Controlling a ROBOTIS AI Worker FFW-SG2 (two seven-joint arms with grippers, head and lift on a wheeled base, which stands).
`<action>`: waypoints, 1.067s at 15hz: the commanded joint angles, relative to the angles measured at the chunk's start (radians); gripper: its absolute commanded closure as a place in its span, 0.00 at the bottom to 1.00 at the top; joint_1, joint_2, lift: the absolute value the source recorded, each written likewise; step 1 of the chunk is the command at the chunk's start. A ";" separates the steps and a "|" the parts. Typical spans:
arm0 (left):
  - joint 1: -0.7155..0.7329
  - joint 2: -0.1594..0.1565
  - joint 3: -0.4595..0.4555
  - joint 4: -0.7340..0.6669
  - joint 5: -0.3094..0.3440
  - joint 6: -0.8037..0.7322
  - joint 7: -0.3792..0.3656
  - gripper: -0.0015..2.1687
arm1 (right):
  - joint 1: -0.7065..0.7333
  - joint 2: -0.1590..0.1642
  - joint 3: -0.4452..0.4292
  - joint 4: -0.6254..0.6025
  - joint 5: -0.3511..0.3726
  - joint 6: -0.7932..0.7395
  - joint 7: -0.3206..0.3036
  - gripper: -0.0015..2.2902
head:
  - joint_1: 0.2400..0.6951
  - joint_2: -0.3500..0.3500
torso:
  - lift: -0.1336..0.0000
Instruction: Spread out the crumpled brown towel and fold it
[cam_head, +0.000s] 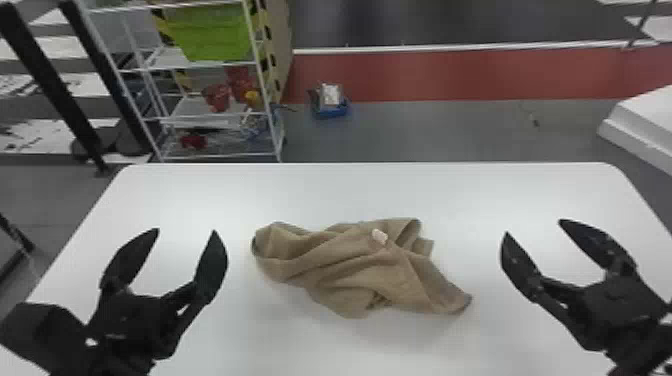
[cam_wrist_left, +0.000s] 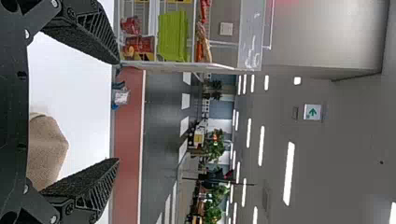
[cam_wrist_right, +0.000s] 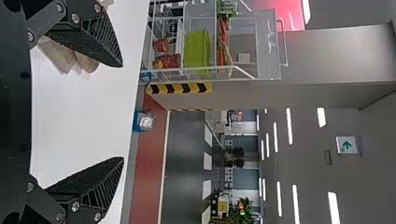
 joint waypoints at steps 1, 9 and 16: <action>-0.006 -0.003 0.001 0.004 0.000 0.000 0.000 0.08 | -0.009 0.000 -0.001 0.011 -0.005 0.012 0.023 0.08 | 1.00 0.63 | 0.07; -0.038 -0.003 -0.003 0.040 -0.009 -0.015 -0.011 0.07 | -0.223 0.015 0.135 0.186 -0.011 0.018 0.237 0.14 | 1.00 0.75 | 0.07; -0.066 -0.003 -0.025 0.064 -0.034 -0.003 -0.017 0.07 | -0.470 0.037 0.269 0.326 0.031 0.347 0.240 0.14 | 1.00 0.86 | 0.07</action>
